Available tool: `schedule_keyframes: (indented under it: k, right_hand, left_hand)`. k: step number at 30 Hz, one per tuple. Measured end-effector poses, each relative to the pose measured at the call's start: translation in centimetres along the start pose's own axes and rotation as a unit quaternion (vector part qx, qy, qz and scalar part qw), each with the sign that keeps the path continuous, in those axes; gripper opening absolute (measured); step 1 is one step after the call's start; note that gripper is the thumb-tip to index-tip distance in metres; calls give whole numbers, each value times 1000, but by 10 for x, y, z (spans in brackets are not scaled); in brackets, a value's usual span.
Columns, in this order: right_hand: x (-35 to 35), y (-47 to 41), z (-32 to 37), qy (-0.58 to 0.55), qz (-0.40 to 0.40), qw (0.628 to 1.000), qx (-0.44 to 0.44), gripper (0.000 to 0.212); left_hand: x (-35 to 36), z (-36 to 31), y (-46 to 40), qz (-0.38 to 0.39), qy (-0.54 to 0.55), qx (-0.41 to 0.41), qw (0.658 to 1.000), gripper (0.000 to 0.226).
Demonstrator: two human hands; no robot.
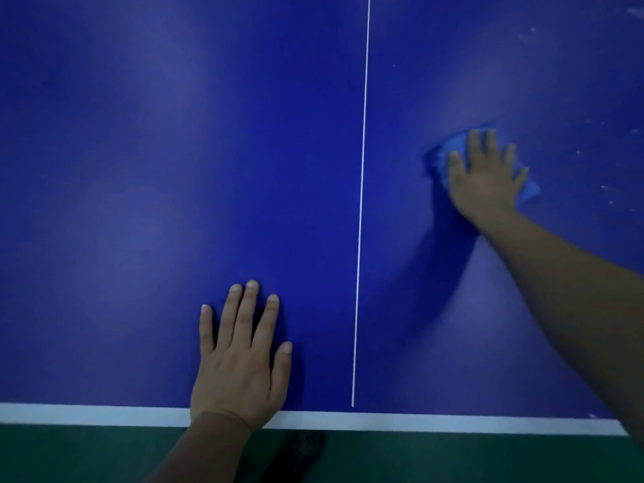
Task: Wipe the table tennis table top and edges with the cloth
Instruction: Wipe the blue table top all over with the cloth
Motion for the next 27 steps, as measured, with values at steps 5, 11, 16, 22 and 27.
schedule_keyframes:
  k: [5, 11, 16, 22, 27]
  right_hand:
    - [-2, 35, 49, -15, -22, 1000, 16, 65]
    - [4, 159, 145, 42, -46, 950, -305, 66]
    - [9, 95, 56, 43, -40, 970, -236, 74]
    - [6, 19, -31, -32, 33, 996, 72, 66]
    - [-3, 90, 111, 14, -51, 987, -155, 70]
  left_hand:
    - [0, 0, 0, -4, -1, -2, 1000, 63]
    - [-2, -1, -1, -21, 2, -6, 1000, 65]
    - [-2, 0, -1, -13, -7, -9, 1000, 66]
    - [-17, -2, -13, -35, 44, -19, 998, 59]
    - [-46, -12, -108, -92, 90, -1, 992, 58]
Point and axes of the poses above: each hand's wrist, its own y-axis away from the middle knuckle, its own x-axis out of the palm, z = x × y, the point moved 7 cm from there along -y, towards the middle knuckle, and after that the axes turned 14 degrees about y, right-handed, at the moved point
